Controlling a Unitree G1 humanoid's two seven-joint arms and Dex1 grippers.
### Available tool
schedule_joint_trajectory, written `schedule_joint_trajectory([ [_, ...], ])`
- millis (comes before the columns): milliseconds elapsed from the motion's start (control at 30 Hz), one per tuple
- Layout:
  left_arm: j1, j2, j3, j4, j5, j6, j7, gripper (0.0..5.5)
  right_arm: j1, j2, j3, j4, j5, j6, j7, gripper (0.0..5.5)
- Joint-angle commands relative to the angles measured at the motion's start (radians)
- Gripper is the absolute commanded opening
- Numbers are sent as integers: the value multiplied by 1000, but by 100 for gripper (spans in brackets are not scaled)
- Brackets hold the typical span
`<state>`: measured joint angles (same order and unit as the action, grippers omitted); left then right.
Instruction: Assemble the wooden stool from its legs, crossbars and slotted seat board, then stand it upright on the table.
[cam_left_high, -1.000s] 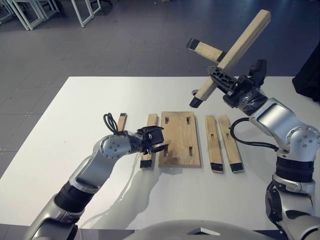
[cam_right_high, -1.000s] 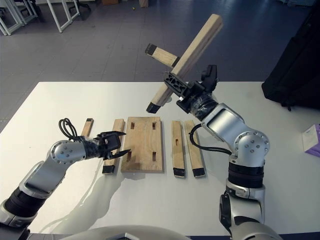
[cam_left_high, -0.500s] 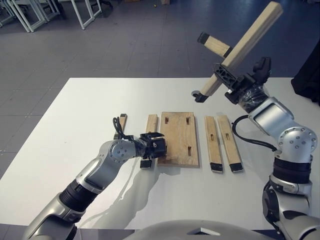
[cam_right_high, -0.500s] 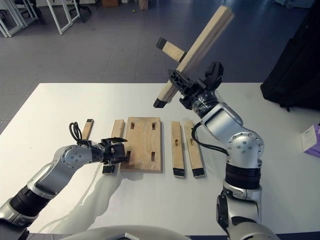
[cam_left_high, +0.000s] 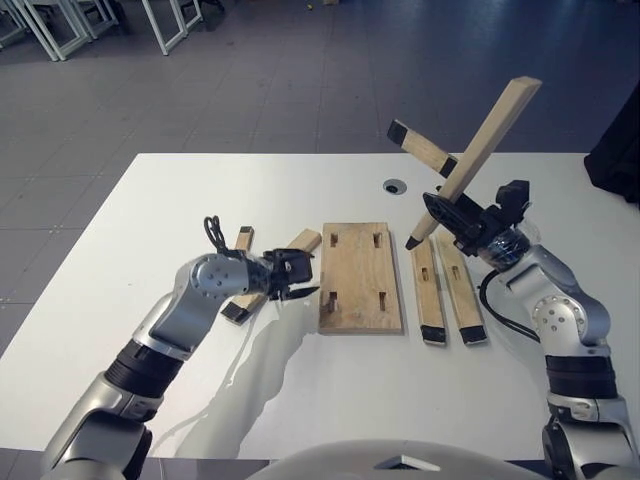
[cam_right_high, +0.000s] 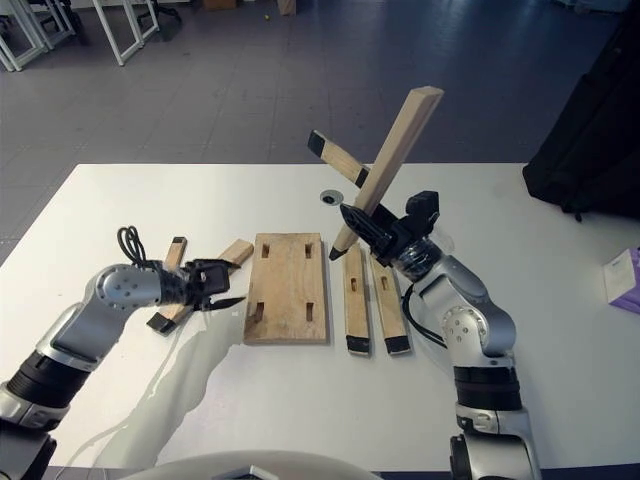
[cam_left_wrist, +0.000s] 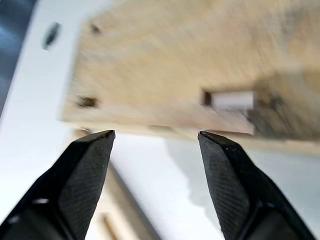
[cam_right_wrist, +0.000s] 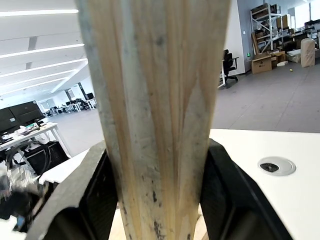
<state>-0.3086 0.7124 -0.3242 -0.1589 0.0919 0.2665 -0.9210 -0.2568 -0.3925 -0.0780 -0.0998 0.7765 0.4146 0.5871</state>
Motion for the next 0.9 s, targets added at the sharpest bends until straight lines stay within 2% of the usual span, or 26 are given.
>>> schedule_joint_trajectory([
  [33,-78,-24,35,-79,-79,130,-49,308,-12,23,-24,-13,-24,-13,-5,203],
  [300,-12,20,-83,-124,10,165,-67,308,-10,55,-38,-7,-57,-11,-6,203],
  [567,29,-54,-122,-133,24,226,-3,308,-18,76,-43,6,-89,-15,-4,203],
  [700,-1,5,-169,-63,162,135,27,308,-15,84,-47,-3,-91,-16,-9,203],
  [900,29,26,-214,-103,226,115,-24,308,-11,93,-58,-12,-92,-13,-14,203],
])
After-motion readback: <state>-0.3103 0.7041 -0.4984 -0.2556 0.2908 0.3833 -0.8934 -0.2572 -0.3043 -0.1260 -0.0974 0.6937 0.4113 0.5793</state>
